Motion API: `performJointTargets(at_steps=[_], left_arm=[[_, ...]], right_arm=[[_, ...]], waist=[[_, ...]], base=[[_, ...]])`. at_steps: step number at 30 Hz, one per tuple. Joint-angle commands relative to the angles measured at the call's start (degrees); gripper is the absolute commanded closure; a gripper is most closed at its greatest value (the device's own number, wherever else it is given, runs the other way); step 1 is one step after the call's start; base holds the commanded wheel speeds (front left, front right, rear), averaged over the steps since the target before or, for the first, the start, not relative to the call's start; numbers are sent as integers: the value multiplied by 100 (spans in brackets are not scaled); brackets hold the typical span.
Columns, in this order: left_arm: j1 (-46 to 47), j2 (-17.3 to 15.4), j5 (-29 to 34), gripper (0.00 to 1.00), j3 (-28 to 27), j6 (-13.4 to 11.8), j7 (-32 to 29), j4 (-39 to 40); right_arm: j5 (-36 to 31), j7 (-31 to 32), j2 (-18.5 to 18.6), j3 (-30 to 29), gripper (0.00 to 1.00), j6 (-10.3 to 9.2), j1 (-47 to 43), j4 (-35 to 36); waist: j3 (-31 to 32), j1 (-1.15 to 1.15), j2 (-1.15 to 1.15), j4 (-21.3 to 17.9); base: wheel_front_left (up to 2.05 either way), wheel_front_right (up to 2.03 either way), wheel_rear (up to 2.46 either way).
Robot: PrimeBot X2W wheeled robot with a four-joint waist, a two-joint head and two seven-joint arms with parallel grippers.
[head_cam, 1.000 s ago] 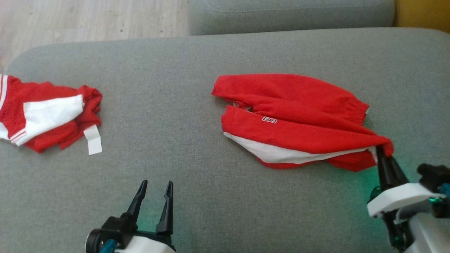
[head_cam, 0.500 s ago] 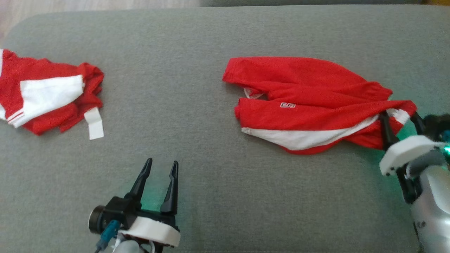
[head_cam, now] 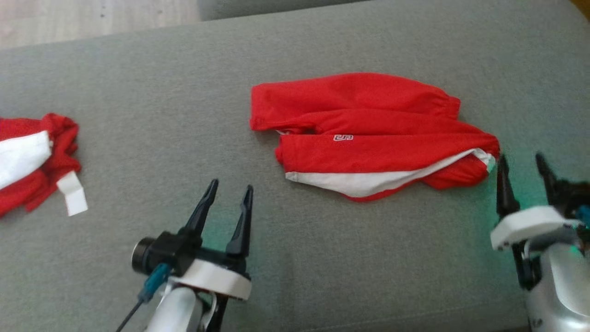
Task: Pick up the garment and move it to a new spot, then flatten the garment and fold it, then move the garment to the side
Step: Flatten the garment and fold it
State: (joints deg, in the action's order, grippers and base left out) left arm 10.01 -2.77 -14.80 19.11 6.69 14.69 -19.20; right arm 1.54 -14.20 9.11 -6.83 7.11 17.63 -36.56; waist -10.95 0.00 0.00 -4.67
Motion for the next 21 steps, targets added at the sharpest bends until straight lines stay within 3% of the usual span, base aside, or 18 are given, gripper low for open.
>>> performJointTargets(at_steps=[1, 7, 13, 21], left_arm=[[229, -10, -26, 0, -114, 47, 30, 134], [764, -10, -248, 0, 287, 74, 30, -534], [1343, -132, -963, 0, 1035, 79, 30, -1105], [1559, -366, -1335, 0, 1046, 79, 30, -1233]], right_arm=[[-33, -76, -23, 104, 0, 37, 90, 280], [-25, -78, -403, 329, 0, 37, -311, 1311], [65, -79, -550, 596, 0, 37, -350, 1496], [96, -79, -594, 553, 0, 37, -338, 1572]], waist=[[-86, 0, 0, -94], [-289, 0, 0, -420], [-519, 0, 0, -730], [-666, 0, 0, -902]], base=[[0, 0, 0], [0, 0, 0], [0, 0, 0], [0, 0, 0]])
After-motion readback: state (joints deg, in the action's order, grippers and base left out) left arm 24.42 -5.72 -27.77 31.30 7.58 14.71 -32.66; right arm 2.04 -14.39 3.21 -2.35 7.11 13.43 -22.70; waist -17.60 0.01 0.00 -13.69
